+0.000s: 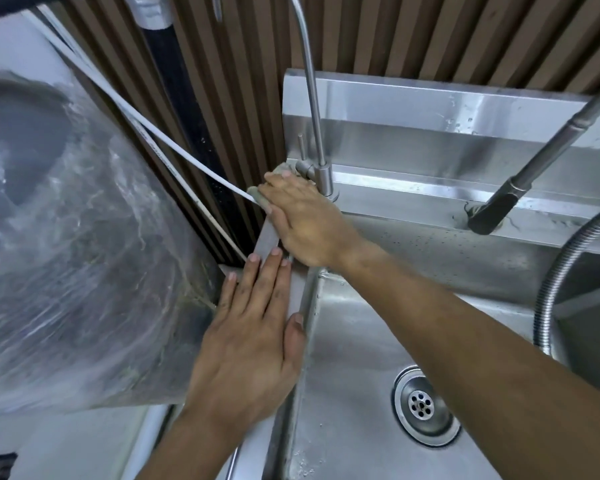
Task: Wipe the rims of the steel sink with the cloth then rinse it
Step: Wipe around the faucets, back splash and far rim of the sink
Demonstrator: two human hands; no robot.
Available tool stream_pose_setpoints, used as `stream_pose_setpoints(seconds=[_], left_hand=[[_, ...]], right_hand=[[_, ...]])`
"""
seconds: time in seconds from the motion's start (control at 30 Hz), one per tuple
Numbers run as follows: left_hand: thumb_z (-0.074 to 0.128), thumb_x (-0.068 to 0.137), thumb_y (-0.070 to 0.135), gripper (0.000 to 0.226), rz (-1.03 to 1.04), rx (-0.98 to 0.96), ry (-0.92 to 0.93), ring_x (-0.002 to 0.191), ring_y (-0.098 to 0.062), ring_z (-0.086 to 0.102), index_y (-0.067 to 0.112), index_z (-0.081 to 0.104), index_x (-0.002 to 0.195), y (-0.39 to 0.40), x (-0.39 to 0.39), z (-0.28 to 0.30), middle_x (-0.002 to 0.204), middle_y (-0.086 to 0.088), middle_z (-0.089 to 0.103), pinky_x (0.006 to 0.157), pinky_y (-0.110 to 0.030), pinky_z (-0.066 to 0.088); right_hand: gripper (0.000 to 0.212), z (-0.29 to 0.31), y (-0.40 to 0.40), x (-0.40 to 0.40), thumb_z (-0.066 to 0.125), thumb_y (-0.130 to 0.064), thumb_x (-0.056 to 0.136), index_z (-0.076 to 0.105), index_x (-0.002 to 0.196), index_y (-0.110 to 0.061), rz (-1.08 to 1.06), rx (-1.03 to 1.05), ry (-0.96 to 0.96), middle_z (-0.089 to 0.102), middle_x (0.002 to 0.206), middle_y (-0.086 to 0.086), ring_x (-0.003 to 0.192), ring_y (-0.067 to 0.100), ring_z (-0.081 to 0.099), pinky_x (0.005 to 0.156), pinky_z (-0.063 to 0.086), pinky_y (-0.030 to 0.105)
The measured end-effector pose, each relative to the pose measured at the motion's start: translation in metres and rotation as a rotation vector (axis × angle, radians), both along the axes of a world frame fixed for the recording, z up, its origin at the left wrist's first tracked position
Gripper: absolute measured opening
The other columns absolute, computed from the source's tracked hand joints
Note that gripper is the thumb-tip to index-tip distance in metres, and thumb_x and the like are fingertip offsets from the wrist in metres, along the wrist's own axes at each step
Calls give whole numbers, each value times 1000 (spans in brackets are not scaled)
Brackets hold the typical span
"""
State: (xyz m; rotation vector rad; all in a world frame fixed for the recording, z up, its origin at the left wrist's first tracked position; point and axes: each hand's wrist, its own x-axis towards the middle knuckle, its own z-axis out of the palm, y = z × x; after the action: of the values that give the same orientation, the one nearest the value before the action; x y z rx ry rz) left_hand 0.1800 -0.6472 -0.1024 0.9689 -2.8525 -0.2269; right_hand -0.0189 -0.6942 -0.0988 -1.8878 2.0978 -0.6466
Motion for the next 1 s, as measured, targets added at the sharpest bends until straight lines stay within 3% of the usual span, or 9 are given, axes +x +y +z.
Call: stream_pose_setpoints(seconds=[0.13, 0.23, 0.37, 0.47, 0.53, 0.73, 0.83, 0.9, 1.0], left_hand=[[23, 105, 40, 65, -3, 7, -4, 159, -17, -1, 13, 13, 163, -1, 0, -1, 172, 0, 6, 126, -39, -1], [24, 104, 40, 65, 10, 0, -2, 159, -17, 2, 13, 16, 163, -2, -2, -2, 172, 0, 9, 126, -39, -1], [19, 103, 43, 67, 14, 14, 15, 159, -19, 3, 13, 18, 163, -9, -12, 0, 172, -1, 11, 126, -36, -5], [10, 100, 44, 72, 5, 21, 11, 159, -21, 2, 11, 16, 163, -26, -35, 6, 172, -4, 9, 127, -34, -7], [4, 97, 44, 75, 19, 29, -13, 159, -22, -2, 11, 10, 164, -44, -59, 5, 173, -4, 4, 127, -36, -9], [9, 99, 43, 71, 45, 23, -29, 159, -26, 0, 15, 12, 164, -70, -91, -3, 173, -6, 6, 129, -42, -2], [7, 99, 44, 72, 43, 6, -41, 159, -26, 0, 15, 12, 164, -68, -89, -1, 173, -5, 5, 129, -44, -2], [5, 98, 44, 72, 57, -3, -55, 160, -26, 0, 16, 10, 164, -66, -90, 0, 173, -5, 4, 129, -44, -3], [3, 98, 45, 73, 49, -6, -58, 160, -26, 0, 16, 9, 165, -65, -89, -1, 173, -6, 4, 129, -45, -1]], right_hand=[[47, -10, 44, -15, 38, -27, 111, 41, 157, -16, 15, -102, 24, 38, 164, 3, 155, 14, 27, 130, 12, 32], [46, -13, 58, -19, 36, -24, 109, 47, 153, -16, -55, -96, 190, 47, 159, 4, 150, 16, 39, 128, 23, 35], [46, -26, 85, -28, 37, -16, 105, 51, 149, -11, -295, -161, 271, 52, 155, 8, 147, 22, 45, 127, 26, 37], [43, -24, 87, -36, 42, -13, 107, 49, 149, -7, -563, -168, 214, 48, 157, 12, 149, 25, 41, 126, 17, 33], [45, -17, 64, -34, 37, -14, 108, 43, 153, -6, -652, -109, 164, 40, 162, 13, 155, 26, 30, 128, 13, 35], [54, -15, 50, -45, 23, -33, 112, 30, 161, -15, -428, -33, 283, 26, 169, 4, 159, 22, 14, 131, 8, 36], [53, -22, 74, -55, 24, -34, 112, 29, 162, -17, -641, -66, 335, 26, 169, 1, 159, 23, 15, 130, 11, 39], [56, -23, 64, -40, 21, -34, 111, 21, 164, -14, -775, -39, 313, 17, 171, 3, 160, 26, 7, 131, 7, 42], [58, -23, 35, -15, 18, -34, 109, 24, 162, -11, -747, -69, 270, 19, 170, 9, 159, 29, 10, 130, 11, 44]])
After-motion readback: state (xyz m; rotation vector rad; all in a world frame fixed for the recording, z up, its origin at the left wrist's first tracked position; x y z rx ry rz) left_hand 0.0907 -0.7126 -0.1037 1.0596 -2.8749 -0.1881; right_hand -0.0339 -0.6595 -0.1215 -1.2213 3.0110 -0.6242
